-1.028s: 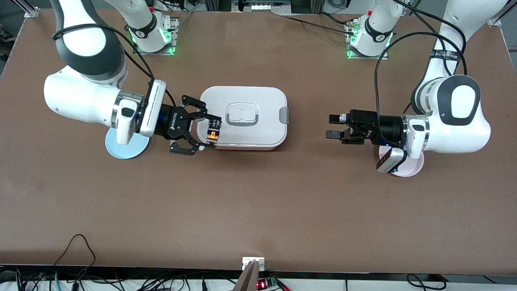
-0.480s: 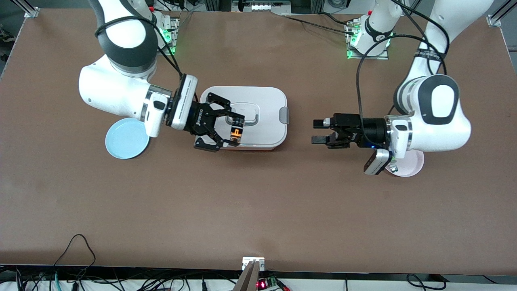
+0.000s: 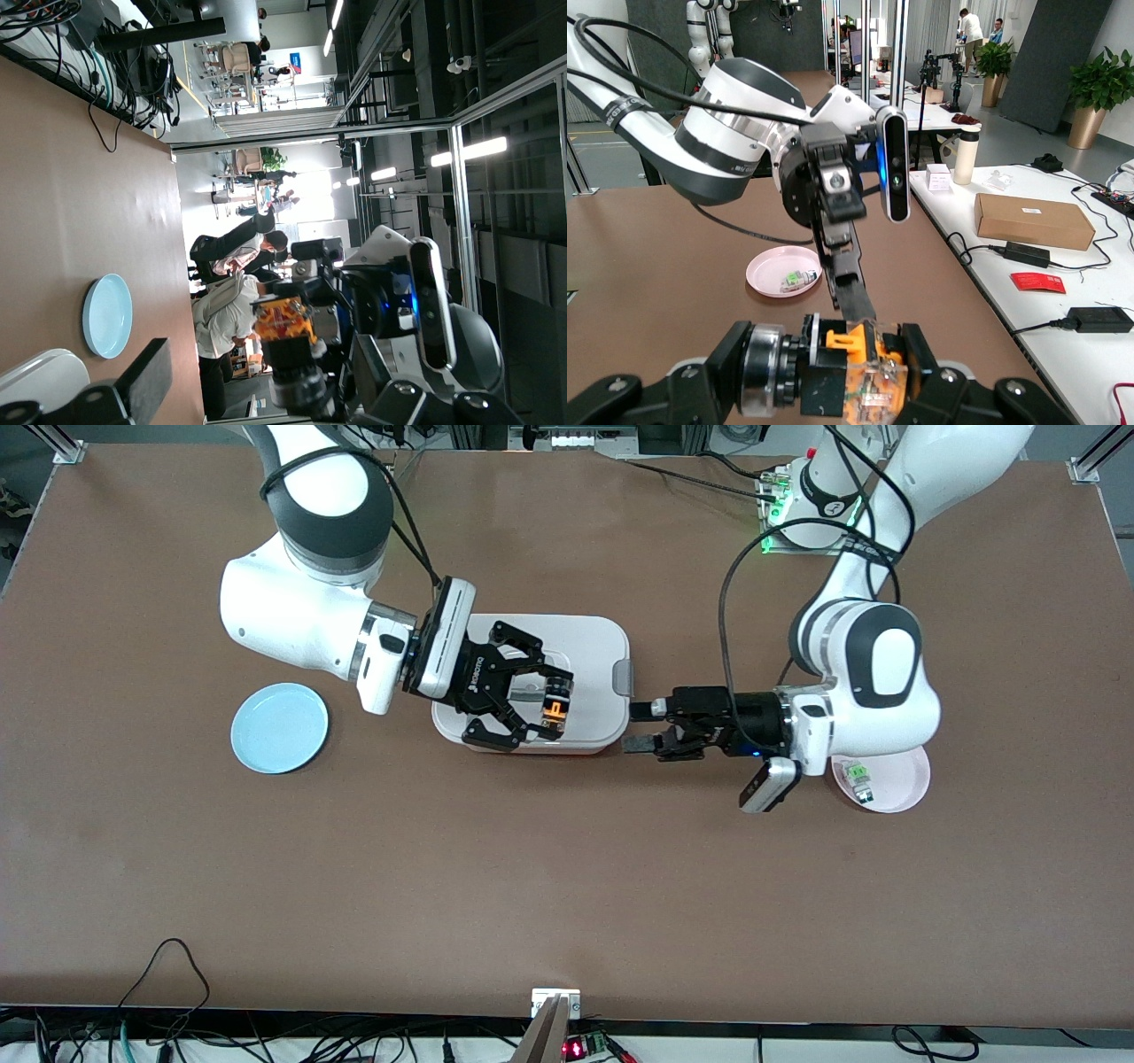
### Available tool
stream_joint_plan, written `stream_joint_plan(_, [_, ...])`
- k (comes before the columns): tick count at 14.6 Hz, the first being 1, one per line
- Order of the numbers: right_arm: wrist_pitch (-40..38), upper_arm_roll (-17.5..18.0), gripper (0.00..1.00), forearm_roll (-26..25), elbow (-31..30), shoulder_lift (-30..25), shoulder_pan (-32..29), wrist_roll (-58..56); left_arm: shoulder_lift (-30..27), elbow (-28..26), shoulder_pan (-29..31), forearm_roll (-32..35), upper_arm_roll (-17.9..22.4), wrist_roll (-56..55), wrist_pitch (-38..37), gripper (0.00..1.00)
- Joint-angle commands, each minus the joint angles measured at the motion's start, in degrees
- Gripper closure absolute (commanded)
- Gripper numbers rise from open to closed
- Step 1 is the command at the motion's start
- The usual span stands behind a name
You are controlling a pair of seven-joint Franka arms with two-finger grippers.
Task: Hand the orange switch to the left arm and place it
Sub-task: 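Carry the switch over the box while the left gripper approaches it, then close the left gripper on the orange switch beside the right gripper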
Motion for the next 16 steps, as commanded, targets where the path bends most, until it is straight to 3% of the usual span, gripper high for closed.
stream_joint_plan(1, [1.4,-0.2,0.78,1.6,1.9,1.4,1.1,-0.4,0.2,0.0,-1.8,-2.2,0.0,1.8,1.7,0.21])
stream_joint_plan(4, [2.9,-0.1,0.78,1.6,2.0,1.9,1.9,-0.2,0.0,0.0,-1.9,-2.4,-0.1,1.7,1.7,0.27])
stream_joint_plan(8, [3.1,-0.2,0.78,1.6,2.0,2.3,2.8,-0.1,0.2,0.0,-3.9,-5.0,0.0,1.8,2.5,0.28])
stream_joint_plan(12, [3.2,-0.2,0.78,1.6,2.0,2.3,3.2,-0.2,1.2,0.4,-3.9,-5.0,0.0,1.8,3.1,0.39])
stream_joint_plan(13, [3.2,-0.2,0.78,1.6,2.0,2.4,3.2,-0.2,1.2,0.3,-3.9,-5.0,0.0,1.8,3.1,0.5])
stream_joint_plan(14, [3.3,-0.2,0.78,1.6,2.0,2.6,3.3,-0.2,1.1,0.3,-4.0,-5.0,0.0,1.9,3.1,0.75])
stream_joint_plan(15, [4.0,-0.2,0.78,1.6,1.9,2.6,3.5,-0.2,1.1,0.4,-4.0,-5.0,0.0,1.9,3.1,0.9])
stream_joint_plan(16, [4.6,-0.1,0.78,1.6,1.9,2.7,3.7,-0.2,0.9,0.2,-3.9,-5.0,0.0,1.9,3.1,0.98])
